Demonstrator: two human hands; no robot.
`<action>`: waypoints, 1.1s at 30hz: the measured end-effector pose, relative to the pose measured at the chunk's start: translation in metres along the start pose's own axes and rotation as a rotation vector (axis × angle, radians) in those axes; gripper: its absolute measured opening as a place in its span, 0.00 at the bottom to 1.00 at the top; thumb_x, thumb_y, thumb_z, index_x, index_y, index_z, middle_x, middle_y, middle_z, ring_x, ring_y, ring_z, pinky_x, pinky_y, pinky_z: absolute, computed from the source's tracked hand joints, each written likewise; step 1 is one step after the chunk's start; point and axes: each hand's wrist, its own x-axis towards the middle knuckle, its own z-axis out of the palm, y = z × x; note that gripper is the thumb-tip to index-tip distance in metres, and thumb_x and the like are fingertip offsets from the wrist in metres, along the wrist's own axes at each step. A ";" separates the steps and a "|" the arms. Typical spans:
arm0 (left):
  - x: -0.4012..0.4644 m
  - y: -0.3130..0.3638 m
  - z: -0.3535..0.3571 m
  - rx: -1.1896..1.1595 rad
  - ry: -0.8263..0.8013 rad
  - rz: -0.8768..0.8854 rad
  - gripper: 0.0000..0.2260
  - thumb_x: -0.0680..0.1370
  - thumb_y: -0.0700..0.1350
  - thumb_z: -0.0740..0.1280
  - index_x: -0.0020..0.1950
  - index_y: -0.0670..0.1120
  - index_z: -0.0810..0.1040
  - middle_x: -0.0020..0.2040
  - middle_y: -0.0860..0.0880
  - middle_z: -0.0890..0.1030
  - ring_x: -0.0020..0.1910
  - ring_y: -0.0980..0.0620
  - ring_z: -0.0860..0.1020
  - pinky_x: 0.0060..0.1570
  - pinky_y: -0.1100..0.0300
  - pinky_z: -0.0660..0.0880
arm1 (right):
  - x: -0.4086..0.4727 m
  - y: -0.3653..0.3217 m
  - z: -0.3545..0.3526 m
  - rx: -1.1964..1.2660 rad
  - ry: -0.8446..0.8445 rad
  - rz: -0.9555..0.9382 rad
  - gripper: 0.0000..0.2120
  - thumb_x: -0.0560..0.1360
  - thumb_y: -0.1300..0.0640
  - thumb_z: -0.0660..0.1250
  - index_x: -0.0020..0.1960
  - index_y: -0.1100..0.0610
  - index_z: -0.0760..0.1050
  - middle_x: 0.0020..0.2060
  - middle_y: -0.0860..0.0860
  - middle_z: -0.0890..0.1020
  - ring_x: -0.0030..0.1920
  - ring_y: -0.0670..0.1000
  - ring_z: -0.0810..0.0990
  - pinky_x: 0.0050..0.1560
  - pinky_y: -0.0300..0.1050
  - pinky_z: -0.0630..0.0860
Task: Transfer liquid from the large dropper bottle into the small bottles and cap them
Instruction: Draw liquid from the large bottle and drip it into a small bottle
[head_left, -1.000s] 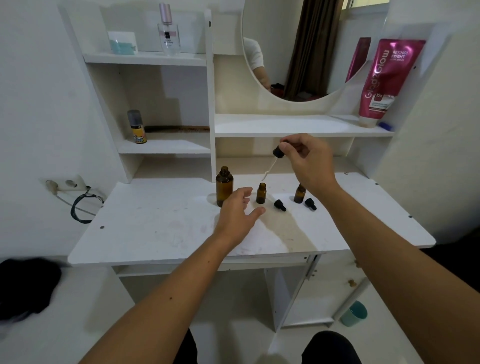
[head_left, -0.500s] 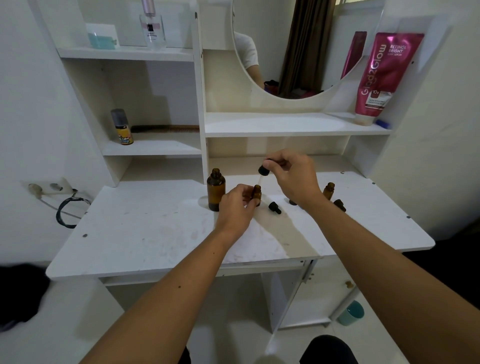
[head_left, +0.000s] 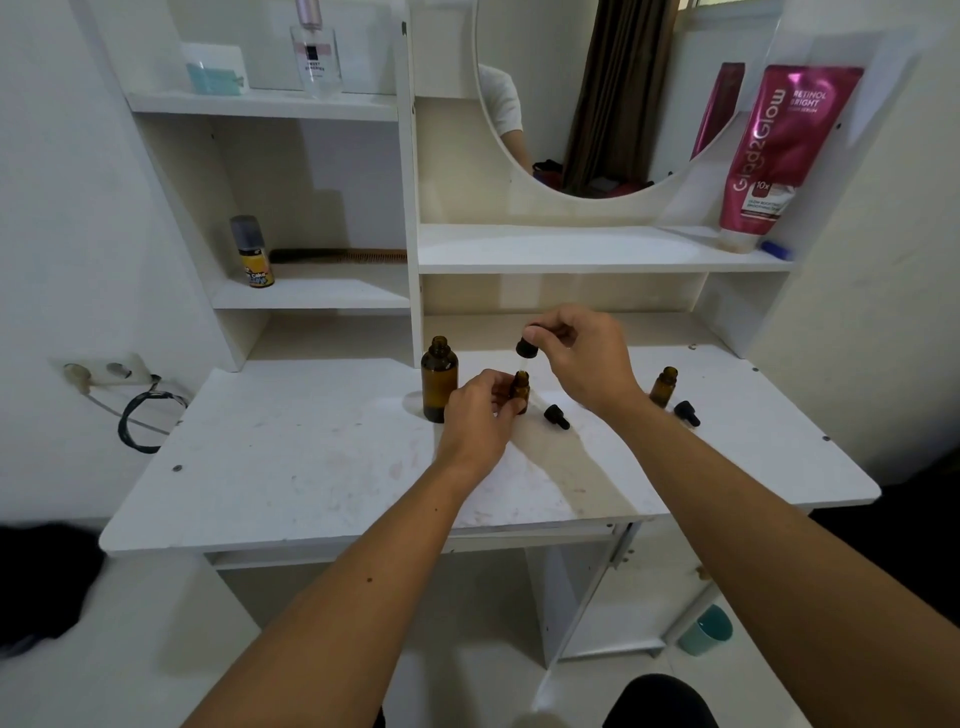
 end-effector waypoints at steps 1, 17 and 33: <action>0.000 0.000 0.000 0.002 -0.001 0.001 0.12 0.80 0.41 0.72 0.63 0.46 0.80 0.52 0.55 0.82 0.51 0.57 0.82 0.57 0.65 0.78 | 0.000 0.000 0.000 -0.004 0.003 0.005 0.03 0.80 0.59 0.73 0.49 0.57 0.86 0.38 0.38 0.83 0.39 0.32 0.80 0.42 0.25 0.73; -0.015 0.004 -0.006 0.062 0.005 0.016 0.22 0.81 0.49 0.71 0.74 0.47 0.75 0.67 0.50 0.81 0.61 0.53 0.81 0.62 0.55 0.79 | -0.001 -0.018 -0.015 -0.035 0.004 -0.026 0.07 0.81 0.56 0.71 0.57 0.56 0.85 0.44 0.41 0.85 0.45 0.35 0.82 0.50 0.24 0.75; -0.038 -0.020 -0.090 -0.078 0.226 -0.025 0.12 0.72 0.51 0.80 0.47 0.51 0.78 0.43 0.55 0.81 0.43 0.54 0.80 0.45 0.62 0.81 | 0.022 -0.098 0.004 0.125 0.174 -0.195 0.08 0.80 0.58 0.73 0.57 0.58 0.85 0.48 0.48 0.87 0.48 0.43 0.84 0.54 0.31 0.79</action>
